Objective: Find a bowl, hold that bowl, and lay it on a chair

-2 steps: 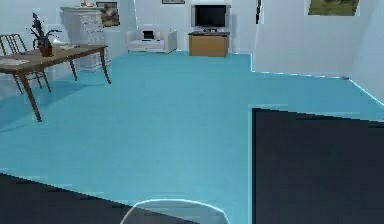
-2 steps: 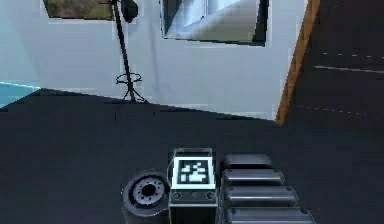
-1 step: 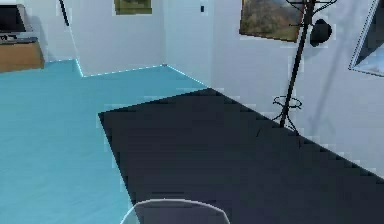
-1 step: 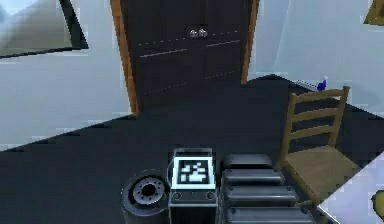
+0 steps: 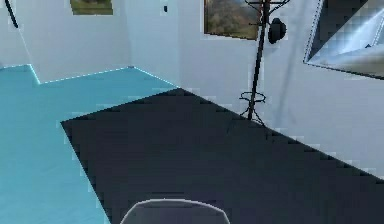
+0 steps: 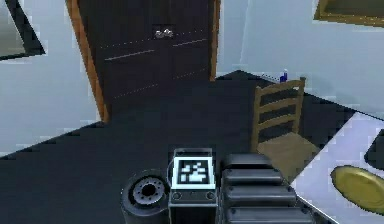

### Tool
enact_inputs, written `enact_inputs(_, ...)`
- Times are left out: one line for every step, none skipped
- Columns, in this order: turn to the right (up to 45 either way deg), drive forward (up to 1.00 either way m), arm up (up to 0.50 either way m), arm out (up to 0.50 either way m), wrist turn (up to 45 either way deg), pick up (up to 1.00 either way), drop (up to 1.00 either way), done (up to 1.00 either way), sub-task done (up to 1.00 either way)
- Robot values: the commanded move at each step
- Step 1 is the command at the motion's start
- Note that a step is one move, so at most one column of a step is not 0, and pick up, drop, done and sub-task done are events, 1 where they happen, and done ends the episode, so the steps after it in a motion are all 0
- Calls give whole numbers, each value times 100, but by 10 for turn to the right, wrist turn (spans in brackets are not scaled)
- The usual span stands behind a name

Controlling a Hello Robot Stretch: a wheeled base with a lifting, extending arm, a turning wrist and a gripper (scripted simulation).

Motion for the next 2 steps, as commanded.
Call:
enact_inputs(-450,0,0,0,0,0,0,0,0)
enact_inputs(-450,0,0,0,0,0,0,0,0)
